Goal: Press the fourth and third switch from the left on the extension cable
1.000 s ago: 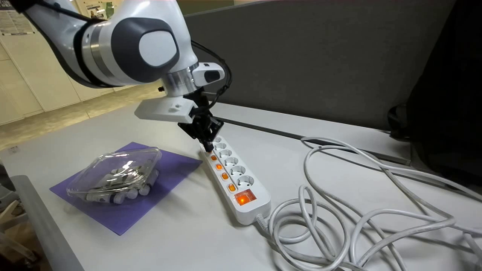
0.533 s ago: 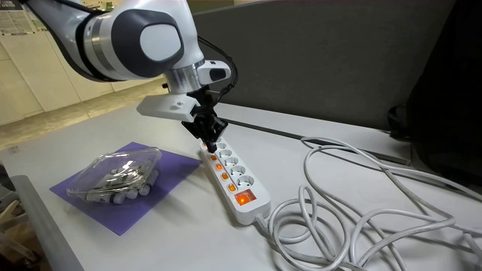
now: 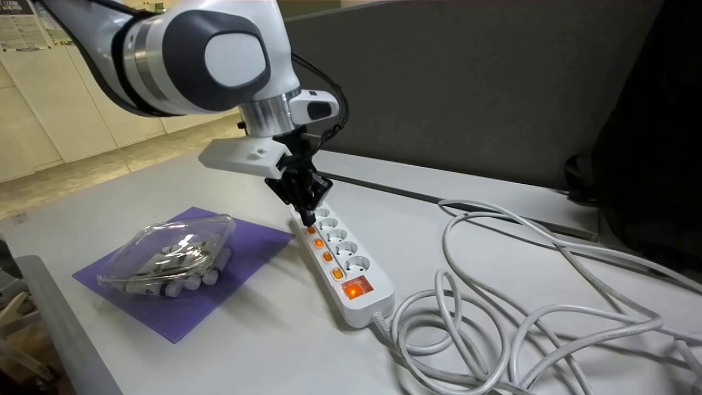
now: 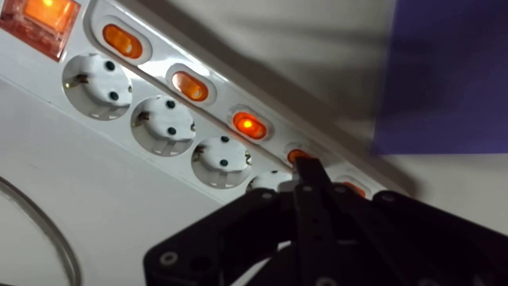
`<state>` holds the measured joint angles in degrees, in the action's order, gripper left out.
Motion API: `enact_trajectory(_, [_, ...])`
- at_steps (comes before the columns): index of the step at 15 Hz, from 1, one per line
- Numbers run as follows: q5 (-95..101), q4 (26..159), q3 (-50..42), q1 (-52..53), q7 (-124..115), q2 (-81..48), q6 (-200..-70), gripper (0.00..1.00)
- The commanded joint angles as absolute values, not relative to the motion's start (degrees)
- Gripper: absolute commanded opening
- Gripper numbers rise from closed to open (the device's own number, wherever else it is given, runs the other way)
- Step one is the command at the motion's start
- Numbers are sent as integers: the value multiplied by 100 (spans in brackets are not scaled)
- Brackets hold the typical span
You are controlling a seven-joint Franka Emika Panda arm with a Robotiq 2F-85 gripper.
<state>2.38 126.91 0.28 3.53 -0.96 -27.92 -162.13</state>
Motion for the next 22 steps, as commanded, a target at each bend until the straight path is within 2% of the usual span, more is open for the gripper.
enact_trajectory(1, [184, 12707, 39, 316, -123, -2726, -16153, 0])
enact_trajectory(22, [302, 12416, -33, 383, -78, -3143, -16251, 0])
